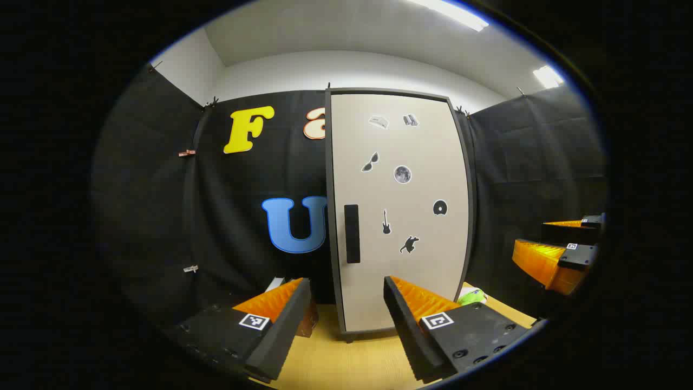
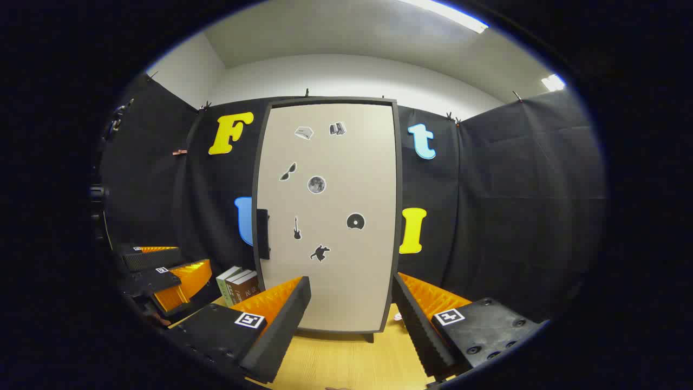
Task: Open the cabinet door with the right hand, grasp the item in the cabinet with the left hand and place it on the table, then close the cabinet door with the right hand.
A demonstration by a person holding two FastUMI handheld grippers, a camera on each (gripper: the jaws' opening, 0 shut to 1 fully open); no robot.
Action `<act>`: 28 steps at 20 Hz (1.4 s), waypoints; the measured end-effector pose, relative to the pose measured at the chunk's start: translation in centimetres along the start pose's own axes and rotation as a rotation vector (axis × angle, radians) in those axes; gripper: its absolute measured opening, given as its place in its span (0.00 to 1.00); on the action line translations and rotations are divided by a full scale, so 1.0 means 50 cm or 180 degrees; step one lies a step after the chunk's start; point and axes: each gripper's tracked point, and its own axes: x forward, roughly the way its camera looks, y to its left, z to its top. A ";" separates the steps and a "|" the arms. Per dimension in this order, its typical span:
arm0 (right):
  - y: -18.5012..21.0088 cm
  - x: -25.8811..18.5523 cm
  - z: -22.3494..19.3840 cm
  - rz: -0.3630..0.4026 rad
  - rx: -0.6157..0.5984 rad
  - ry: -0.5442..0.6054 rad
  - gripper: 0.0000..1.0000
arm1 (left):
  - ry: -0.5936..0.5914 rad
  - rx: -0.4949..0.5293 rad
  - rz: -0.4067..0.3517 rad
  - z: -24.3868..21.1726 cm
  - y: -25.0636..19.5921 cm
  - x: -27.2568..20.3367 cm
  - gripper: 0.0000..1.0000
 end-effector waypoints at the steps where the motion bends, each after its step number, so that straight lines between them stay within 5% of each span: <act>1: 0.000 0.003 0.001 0.0005 0.0012 -0.0010 0.97 | -0.0001 -0.0017 0.0014 0.000 0.004 0.001 0.87; 28: 0.008 0.017 -0.020 -0.0003 0.0079 0.0066 0.98 | -0.0028 -0.0063 -0.0002 -0.007 0.011 0.001 0.87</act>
